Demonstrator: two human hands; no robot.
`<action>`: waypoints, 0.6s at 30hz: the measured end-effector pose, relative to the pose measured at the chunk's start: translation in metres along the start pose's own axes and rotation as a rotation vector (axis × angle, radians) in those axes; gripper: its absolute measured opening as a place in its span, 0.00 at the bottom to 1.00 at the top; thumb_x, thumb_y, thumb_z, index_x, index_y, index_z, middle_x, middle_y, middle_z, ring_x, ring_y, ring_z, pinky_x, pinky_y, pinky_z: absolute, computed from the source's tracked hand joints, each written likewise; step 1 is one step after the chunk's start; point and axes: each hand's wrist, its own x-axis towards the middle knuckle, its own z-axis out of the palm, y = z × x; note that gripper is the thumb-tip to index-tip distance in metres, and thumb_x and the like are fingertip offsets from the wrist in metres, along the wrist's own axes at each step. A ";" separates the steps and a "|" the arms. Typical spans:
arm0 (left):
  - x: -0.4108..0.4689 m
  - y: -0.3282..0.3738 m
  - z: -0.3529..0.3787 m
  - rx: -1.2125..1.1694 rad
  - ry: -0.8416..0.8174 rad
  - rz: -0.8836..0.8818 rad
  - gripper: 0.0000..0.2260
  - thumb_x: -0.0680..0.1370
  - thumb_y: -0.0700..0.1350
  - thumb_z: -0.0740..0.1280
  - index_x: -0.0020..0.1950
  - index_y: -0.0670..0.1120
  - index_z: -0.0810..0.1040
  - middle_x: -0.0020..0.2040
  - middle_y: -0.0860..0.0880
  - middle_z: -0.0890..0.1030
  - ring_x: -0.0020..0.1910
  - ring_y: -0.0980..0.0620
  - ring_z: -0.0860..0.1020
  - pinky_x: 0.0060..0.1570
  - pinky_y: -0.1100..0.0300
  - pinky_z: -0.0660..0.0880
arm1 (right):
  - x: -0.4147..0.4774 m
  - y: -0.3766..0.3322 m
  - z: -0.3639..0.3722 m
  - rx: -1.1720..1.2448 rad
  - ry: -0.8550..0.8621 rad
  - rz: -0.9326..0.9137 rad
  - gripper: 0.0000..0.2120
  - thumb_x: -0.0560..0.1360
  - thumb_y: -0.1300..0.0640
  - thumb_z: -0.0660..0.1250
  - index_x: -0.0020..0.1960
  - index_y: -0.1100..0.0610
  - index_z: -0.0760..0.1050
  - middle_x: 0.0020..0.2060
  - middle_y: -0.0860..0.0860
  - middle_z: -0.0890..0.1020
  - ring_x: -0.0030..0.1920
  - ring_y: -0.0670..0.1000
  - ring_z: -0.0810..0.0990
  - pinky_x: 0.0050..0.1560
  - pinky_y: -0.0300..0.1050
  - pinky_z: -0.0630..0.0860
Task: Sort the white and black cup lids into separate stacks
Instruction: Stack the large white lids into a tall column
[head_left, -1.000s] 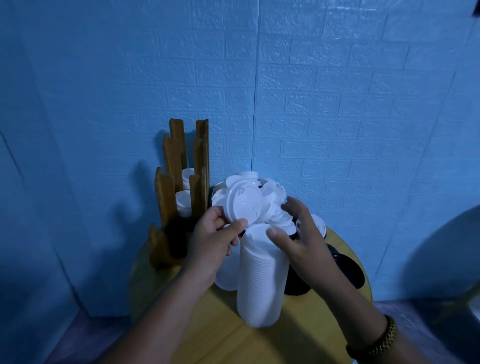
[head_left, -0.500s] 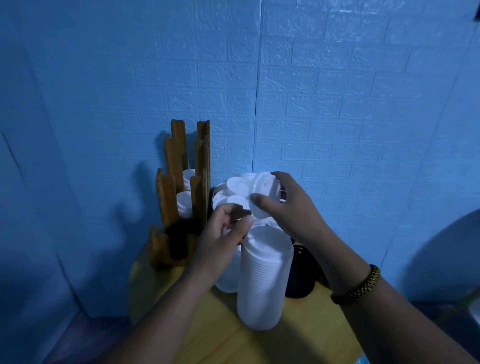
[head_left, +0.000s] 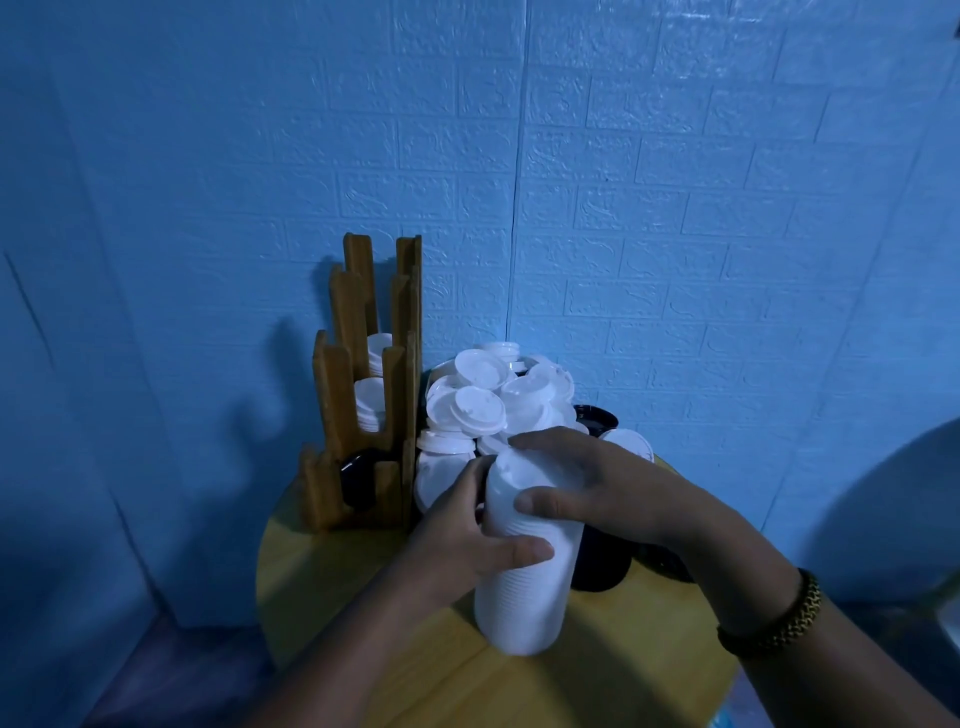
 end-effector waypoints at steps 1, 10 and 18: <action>0.001 -0.001 -0.001 -0.005 0.000 -0.003 0.41 0.62 0.55 0.84 0.72 0.61 0.70 0.66 0.56 0.81 0.68 0.52 0.77 0.65 0.43 0.77 | 0.000 0.002 -0.001 0.018 -0.016 -0.001 0.28 0.71 0.44 0.75 0.69 0.41 0.72 0.63 0.34 0.76 0.63 0.32 0.72 0.68 0.38 0.69; -0.001 -0.002 0.012 0.090 0.124 0.028 0.41 0.62 0.59 0.82 0.72 0.62 0.69 0.64 0.60 0.80 0.63 0.59 0.79 0.60 0.48 0.81 | -0.001 0.017 0.029 -0.038 0.208 -0.056 0.35 0.70 0.31 0.67 0.73 0.42 0.67 0.66 0.37 0.72 0.64 0.37 0.72 0.64 0.41 0.72; -0.021 -0.045 -0.043 0.667 0.139 -0.025 0.29 0.77 0.44 0.73 0.69 0.69 0.66 0.72 0.64 0.68 0.73 0.59 0.66 0.67 0.59 0.71 | -0.031 0.041 0.048 0.286 0.214 -0.027 0.41 0.68 0.43 0.79 0.74 0.41 0.60 0.67 0.34 0.74 0.68 0.37 0.72 0.64 0.39 0.73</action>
